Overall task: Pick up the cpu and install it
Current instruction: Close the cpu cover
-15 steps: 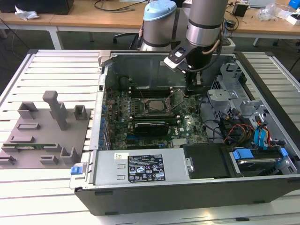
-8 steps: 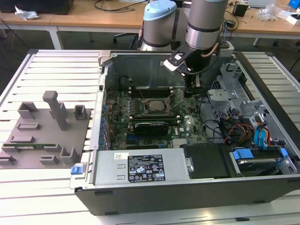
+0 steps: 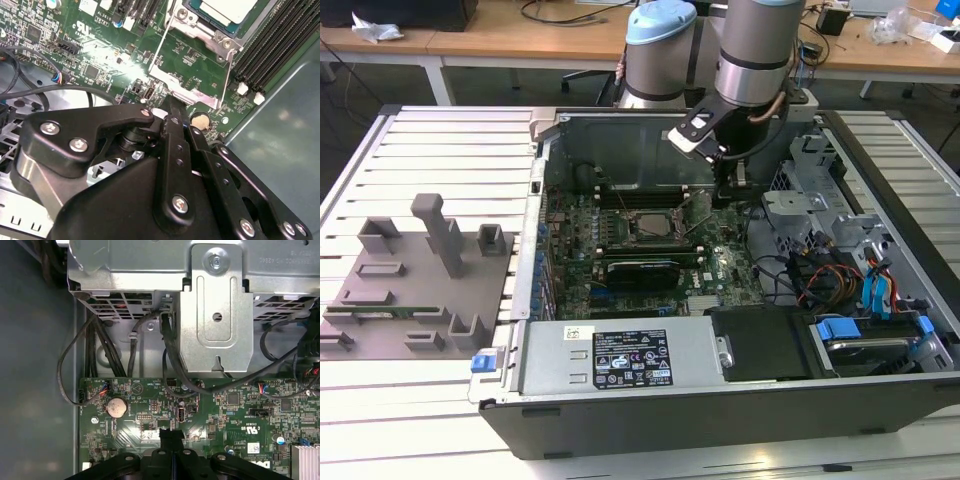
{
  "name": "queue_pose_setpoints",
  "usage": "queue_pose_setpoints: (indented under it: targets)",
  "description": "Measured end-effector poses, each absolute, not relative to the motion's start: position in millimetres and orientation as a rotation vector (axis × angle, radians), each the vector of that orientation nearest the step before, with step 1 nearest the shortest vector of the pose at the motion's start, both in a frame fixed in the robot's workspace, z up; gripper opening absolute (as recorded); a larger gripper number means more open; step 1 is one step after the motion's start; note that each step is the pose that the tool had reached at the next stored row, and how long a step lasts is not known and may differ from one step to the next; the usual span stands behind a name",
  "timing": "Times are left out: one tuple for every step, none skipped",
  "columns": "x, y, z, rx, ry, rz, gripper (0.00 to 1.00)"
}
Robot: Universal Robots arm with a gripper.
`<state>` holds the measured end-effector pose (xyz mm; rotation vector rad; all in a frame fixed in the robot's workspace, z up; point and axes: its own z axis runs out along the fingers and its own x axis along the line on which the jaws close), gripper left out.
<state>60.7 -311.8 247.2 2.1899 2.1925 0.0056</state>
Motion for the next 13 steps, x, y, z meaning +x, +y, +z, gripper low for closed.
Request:
queue_pose_setpoints:
  targets:
    - [60.2, -311.8, 247.2, 2.190, 2.192, 0.006, 0.11]
    - [59.1, -311.8, 247.2, 2.190, 2.192, 0.006, 0.11]
    - [57.8, -311.7, 247.2, 2.190, 2.192, 0.005, 0.11]
    - [56.5, -311.7, 247.2, 2.190, 2.192, 0.006, 0.11]
    - [55.1, -311.6, 247.2, 2.190, 2.192, 0.006, 0.11]
    - [54.3, -311.5, 247.2, 2.190, 2.192, 0.006, 0.11]
    - [53.3, -311.5, 247.2, 2.190, 2.192, 0.006, 0.11]
    - [52.2, -311.4, 247.2, 2.190, 2.192, 0.006, 0.11]
    - [51.3, -311.3, 247.2, 2.189, 2.192, 0.006, 0.11]
    - [49.7, -311.1, 247.2, 2.189, 2.191, 0.007, 0.11]
    - [48.6, -311.0, 247.2, 2.189, 2.191, 0.008, 0.11]
    - [47.3, -310.9, 247.2, 2.188, 2.191, 0.009, 0.11]
    - [45.0, -310.6, 247.2, 2.187, 2.190, 0.012, 0.11]
